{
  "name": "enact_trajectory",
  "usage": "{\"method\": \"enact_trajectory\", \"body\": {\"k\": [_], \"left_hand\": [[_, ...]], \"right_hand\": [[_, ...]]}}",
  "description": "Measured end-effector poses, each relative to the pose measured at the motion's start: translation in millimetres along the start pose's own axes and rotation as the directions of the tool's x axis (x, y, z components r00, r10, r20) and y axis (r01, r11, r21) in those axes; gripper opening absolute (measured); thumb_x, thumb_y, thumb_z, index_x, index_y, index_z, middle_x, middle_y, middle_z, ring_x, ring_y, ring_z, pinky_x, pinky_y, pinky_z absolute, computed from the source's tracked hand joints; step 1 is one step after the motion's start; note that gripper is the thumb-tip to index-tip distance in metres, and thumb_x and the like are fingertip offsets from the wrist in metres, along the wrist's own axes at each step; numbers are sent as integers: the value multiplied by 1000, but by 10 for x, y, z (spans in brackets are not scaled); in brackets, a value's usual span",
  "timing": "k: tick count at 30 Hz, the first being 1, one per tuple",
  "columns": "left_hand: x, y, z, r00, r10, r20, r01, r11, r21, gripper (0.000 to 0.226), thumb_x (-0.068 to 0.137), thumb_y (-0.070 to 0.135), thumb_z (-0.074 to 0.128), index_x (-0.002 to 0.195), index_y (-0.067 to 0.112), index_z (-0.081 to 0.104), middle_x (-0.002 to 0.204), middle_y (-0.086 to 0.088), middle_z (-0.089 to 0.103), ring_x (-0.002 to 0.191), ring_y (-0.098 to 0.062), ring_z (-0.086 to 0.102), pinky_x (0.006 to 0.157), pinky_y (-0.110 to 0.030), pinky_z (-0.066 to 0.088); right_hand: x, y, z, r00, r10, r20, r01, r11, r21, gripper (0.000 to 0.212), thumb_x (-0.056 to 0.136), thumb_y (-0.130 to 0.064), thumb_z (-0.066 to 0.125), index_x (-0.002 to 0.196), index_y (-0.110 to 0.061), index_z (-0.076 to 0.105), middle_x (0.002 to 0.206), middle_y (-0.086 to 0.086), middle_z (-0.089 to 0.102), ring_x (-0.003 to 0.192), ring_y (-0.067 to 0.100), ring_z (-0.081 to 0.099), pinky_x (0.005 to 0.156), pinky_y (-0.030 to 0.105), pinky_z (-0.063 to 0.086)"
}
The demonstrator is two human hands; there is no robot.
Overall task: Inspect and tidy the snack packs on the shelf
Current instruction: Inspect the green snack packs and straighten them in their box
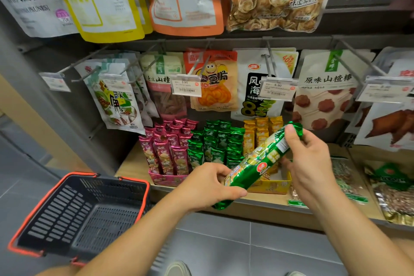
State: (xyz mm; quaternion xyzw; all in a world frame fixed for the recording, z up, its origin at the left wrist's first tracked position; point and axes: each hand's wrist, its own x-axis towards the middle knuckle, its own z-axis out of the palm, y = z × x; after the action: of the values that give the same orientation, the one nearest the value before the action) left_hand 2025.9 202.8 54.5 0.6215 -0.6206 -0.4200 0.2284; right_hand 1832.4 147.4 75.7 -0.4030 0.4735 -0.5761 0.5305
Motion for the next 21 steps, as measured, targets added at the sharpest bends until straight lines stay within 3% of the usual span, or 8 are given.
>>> {"method": "enact_trajectory", "body": {"k": [3, 6, 8, 10, 13, 15, 17, 21], "left_hand": [[-26, -49, -88, 997, -6, 83, 6, 1000, 2, 55, 56, 58, 78, 96, 21, 71, 89, -13, 72, 71, -13, 58, 72, -39, 49], [-65, -106, -191, 989, 17, 144, -19, 1000, 11, 42, 67, 51, 79, 100, 26, 70, 72, -3, 60, 66, -14, 51, 66, -34, 38], [-77, -116, -254, 994, 36, 100, -40, 999, 37, 36, 73, 44, 80, 102, 26, 70, 65, 5, 53, 61, -12, 46, 62, -32, 34], [-81, -99, -306, 998, 53, 33, -55, 995, 79, 31, 76, 35, 81, 101, 23, 70, 59, 9, 50, 56, -9, 46, 59, -30, 35], [-116, -54, -421, 995, 81, -64, -77, 996, 52, 29, 82, 19, 77, 106, 32, 66, 72, 11, 65, 63, -11, 62, 62, -33, 50], [-142, -36, -532, 985, 67, -160, -83, 992, -95, 40, 89, 10, 68, 121, 33, 60, 93, 5, 69, 66, -8, 66, 59, -25, 54], [-163, -31, -639, 967, 40, -250, -115, 949, -293, 43, 92, 2, 60, 125, 31, 58, 96, -3, 66, 63, -6, 64, 59, -19, 52], [-161, -52, -739, 957, -57, -283, -122, 807, -577, 41, 88, 2, 64, 122, 23, 61, 114, -14, 63, 80, -23, 71, 70, -27, 58]], "right_hand": [[47, -18, -48, 997, -6, -73, 9, 999, 38, 20, 98, -30, 54, 90, -13, 61, 84, 7, 59, 83, 23, 54, 73, 42, 46], [86, -36, -82, 994, -2, -105, 8, 998, 61, 20, 99, -31, 53, 93, -13, 60, 84, 3, 57, 86, 21, 54, 83, 44, 48], [103, -19, -91, 993, 22, -112, -15, 998, 65, 20, 100, -31, 52, 103, -13, 60, 84, 0, 59, 84, 16, 57, 81, 42, 50], [116, 3, -88, 992, 53, -111, -46, 997, 60, 16, 101, -27, 49, 99, -16, 62, 81, -3, 59, 78, 11, 58, 76, 39, 51], [129, 5, -109, 990, 98, -101, -91, 993, 74, 19, 98, -16, 47, 93, -16, 65, 78, -4, 65, 78, 8, 63, 70, 32, 56], [133, 13, -141, 986, 150, -76, -144, 987, 73, 19, 96, -11, 48, 106, -9, 64, 96, 6, 69, 89, 16, 68, 68, 31, 58], [125, 36, -156, 975, 221, -25, -219, 974, 62, 21, 94, -6, 51, 112, -9, 61, 109, 14, 66, 95, 26, 70, 67, 33, 59], [68, 57, -118, 944, 321, 79, -324, 946, 16, 26, 90, 7, 51, 105, -12, 60, 112, 18, 62, 90, 32, 70, 61, 32, 59]]}}
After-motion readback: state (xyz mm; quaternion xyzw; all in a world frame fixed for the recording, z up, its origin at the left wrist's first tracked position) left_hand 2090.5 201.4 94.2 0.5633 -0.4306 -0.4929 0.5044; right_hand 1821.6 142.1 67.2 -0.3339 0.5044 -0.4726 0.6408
